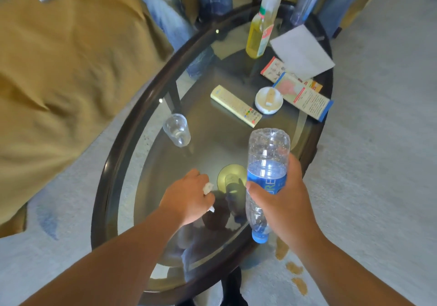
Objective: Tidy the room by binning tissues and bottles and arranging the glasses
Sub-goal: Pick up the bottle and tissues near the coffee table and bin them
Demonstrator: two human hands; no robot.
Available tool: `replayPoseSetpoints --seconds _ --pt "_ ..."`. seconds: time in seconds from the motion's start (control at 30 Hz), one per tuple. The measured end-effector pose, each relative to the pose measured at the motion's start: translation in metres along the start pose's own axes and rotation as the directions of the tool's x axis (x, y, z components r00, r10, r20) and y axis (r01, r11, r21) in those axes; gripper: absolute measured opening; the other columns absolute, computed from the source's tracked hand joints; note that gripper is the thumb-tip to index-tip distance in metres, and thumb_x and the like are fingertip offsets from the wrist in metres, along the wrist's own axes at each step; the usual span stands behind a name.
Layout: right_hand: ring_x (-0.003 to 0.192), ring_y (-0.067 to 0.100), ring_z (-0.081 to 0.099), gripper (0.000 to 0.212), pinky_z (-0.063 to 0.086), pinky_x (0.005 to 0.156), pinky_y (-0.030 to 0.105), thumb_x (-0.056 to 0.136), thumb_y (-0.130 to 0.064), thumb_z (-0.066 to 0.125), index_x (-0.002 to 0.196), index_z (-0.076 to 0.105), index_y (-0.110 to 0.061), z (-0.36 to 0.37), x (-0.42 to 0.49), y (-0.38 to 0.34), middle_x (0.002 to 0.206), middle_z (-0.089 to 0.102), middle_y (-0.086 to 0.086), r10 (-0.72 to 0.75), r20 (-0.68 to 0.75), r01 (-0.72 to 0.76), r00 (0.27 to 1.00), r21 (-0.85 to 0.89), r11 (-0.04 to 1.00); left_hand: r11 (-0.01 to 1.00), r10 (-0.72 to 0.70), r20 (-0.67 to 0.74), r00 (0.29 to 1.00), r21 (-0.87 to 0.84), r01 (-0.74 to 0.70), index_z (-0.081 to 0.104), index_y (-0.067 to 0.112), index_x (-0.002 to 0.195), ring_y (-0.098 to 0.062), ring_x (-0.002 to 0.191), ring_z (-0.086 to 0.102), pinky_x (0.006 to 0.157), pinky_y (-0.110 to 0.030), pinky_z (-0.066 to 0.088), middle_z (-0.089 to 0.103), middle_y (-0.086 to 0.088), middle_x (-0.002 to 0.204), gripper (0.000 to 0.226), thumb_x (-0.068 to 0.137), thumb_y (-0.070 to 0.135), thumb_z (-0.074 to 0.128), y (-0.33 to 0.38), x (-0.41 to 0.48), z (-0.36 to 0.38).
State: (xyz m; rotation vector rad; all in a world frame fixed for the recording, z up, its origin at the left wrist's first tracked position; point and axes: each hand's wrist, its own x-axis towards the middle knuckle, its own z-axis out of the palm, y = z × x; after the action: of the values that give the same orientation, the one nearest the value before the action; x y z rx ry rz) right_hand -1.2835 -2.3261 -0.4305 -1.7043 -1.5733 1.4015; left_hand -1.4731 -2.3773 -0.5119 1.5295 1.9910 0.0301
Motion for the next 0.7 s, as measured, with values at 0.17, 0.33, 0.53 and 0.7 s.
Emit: replayPoseSetpoints --seconds 0.17,0.33,0.53,0.7 --pt "0.102 -0.004 0.059 0.070 0.052 0.087 0.024 0.075 -0.020 0.080 0.116 0.036 -0.055 -0.035 -0.010 -0.052 0.114 0.055 -0.025 -0.075 -0.041 0.076 0.996 0.033 0.997 0.999 0.051 -0.006 0.999 0.020 -0.051 0.044 0.025 0.077 -0.019 0.074 0.051 0.065 -0.030 0.040 0.051 0.007 0.077 0.017 0.091 0.036 0.046 0.042 -0.019 -0.063" --pt "0.104 0.000 0.059 0.070 0.053 0.089 0.029 0.074 -0.021 0.080 0.111 0.036 -0.061 -0.074 -0.031 -0.101 0.119 0.056 -0.020 -0.150 -0.092 0.156 0.984 0.063 0.986 0.993 0.117 -0.098 0.988 0.043 -0.113 0.044 0.023 0.081 -0.012 0.060 0.048 0.057 -0.029 0.040 0.049 0.007 0.066 0.012 0.092 0.028 0.044 0.085 -0.041 -0.120" --pt "0.112 0.010 0.057 0.076 0.051 0.092 0.030 0.075 -0.024 0.080 0.127 0.033 -0.051 -0.106 -0.056 -0.136 0.127 0.053 -0.015 -0.211 -0.116 0.220 0.971 0.068 0.973 0.982 0.180 -0.190 0.965 -0.016 -0.187 0.040 0.025 0.077 -0.008 0.061 0.056 0.067 -0.028 0.047 0.053 0.004 0.066 0.015 0.089 0.016 0.043 0.123 -0.070 -0.172" --pt "0.108 0.004 0.057 0.077 0.044 0.073 0.010 0.077 -0.021 0.080 0.137 0.035 -0.040 -0.139 -0.075 -0.164 0.127 0.054 -0.014 -0.268 -0.127 0.282 0.955 0.103 0.954 0.959 0.275 -0.307 0.911 0.016 -0.284 0.048 0.027 0.082 -0.019 0.077 0.061 0.074 -0.040 0.051 0.055 0.005 0.084 0.012 0.095 0.028 0.048 0.156 -0.093 -0.221"
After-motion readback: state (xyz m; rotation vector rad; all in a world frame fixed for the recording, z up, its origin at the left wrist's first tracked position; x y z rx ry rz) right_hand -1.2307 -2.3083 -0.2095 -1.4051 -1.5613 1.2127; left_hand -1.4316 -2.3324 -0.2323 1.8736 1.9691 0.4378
